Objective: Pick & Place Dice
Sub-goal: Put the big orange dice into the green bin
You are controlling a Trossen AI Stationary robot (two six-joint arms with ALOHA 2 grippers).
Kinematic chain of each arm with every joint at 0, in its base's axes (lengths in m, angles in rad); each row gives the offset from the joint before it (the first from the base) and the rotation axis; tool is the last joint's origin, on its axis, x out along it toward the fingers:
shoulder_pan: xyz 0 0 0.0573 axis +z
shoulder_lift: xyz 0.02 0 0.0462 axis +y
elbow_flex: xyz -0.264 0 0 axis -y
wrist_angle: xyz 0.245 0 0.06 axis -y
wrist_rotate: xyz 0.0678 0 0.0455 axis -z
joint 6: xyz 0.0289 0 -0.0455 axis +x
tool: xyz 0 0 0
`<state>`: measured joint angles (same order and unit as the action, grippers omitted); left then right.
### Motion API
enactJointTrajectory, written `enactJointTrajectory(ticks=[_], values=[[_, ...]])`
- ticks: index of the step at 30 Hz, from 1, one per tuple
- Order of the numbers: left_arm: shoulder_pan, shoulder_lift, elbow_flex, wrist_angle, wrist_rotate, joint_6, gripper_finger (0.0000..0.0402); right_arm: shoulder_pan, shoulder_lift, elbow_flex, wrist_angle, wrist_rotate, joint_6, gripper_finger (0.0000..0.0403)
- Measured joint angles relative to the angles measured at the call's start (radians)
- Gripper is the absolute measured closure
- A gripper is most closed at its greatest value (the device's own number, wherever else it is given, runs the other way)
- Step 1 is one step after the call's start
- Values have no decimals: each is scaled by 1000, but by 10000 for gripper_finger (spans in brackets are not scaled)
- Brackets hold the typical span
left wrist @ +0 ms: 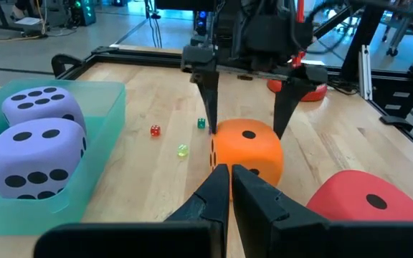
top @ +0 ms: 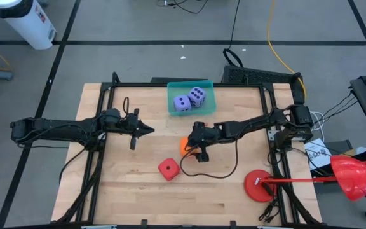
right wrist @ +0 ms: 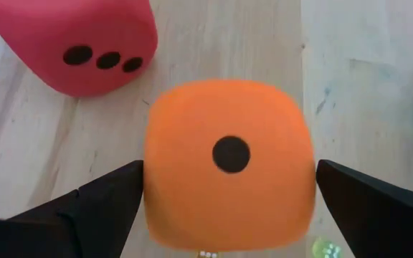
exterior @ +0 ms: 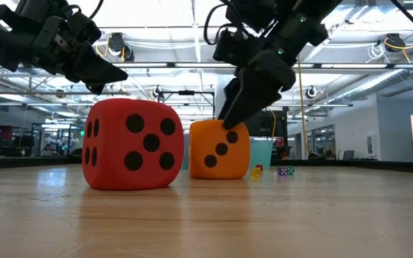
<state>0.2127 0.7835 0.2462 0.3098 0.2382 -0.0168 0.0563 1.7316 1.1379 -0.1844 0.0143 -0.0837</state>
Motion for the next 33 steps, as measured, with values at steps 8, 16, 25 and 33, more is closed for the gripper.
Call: enactJointTrajectory(ticks=[8, 16, 25, 33], values=[[0, 0, 0, -1, 0, 4, 376, 2, 83, 3, 43, -38, -24, 3], [0, 0, 0, 0, 0, 4, 376, 4, 98, 3, 58, -42, -24, 10], [-1, 0, 0, 0, 0, -12, 376, -4, -13, -2, 39, -20, -29, 37], [0, 0, 0, 0, -3, -15, 376, -123, -253, 0, 7, 93, -119, 33]])
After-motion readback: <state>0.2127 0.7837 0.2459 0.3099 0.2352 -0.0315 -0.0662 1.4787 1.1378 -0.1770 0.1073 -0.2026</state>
